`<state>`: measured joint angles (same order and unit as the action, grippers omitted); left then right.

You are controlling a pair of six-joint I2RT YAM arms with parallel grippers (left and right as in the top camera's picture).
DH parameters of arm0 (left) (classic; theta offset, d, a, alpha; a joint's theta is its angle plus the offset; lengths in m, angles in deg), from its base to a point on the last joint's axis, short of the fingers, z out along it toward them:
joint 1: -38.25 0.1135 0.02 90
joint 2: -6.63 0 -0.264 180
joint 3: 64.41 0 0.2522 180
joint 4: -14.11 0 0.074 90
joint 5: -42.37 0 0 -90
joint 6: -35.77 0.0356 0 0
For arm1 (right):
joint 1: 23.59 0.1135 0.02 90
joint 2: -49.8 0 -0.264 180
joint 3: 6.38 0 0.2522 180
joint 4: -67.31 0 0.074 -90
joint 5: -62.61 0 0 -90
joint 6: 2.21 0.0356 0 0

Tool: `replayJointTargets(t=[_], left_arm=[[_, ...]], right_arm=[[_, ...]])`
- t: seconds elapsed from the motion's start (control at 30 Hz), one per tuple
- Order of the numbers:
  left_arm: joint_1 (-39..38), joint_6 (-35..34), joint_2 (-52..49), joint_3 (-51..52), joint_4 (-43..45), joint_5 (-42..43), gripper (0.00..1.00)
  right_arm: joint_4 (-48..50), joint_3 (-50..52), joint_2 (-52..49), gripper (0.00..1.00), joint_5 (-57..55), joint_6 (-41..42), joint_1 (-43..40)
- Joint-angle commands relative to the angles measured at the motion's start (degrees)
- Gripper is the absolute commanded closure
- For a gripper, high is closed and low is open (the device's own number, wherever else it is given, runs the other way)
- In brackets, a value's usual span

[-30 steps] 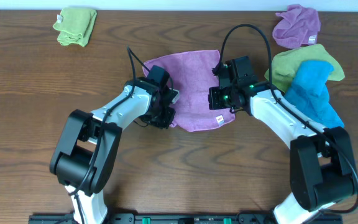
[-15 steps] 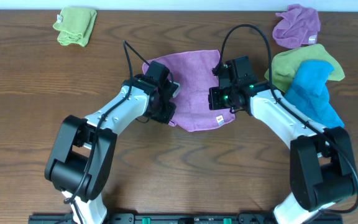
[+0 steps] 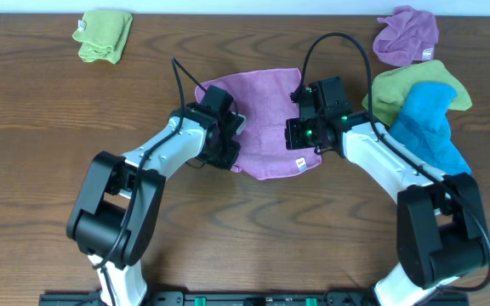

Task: Fold the cloth

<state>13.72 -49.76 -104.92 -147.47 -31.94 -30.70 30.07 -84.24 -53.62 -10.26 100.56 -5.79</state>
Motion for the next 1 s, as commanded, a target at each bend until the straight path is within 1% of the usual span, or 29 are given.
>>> replayJointTargets(t=[0.0, 0.37, 0.5, 0.73, 0.8, 0.97], left_arm=[[0.1, -0.2, -1.6, -0.8, 0.4, -0.4, 0.95], [0.0, -0.2, -1.6, -0.3, -2.7, -0.4, 0.94], [0.0, -0.4, -1.6, -0.3, -4.1, -0.4, 0.95], [0.0, -0.5, -1.6, -0.3, -5.1, -0.4, 0.94], [0.0, -2.1, -1.6, -0.3, -4.4, -0.3, 0.94], [0.2, -2.4, 0.1, -2.1, -3.4, 6.1, 0.94]], right_arm=[[1.0, 0.2, 0.9, 0.99, -0.2, -0.8, 0.1], [10.5, 0.2, -3.8, 0.99, -1.0, -0.7, 0.3], [11.2, 0.2, -7.2, 0.98, -1.1, -0.4, 0.3], [12.0, 0.2, -9.6, 0.99, -2.6, -0.3, 0.3], [11.9, 0.2, -10.2, 0.99, -2.5, 0.1, 0.3], [11.9, 0.2, -10.2, 0.99, -2.5, 0.0, 0.2]])
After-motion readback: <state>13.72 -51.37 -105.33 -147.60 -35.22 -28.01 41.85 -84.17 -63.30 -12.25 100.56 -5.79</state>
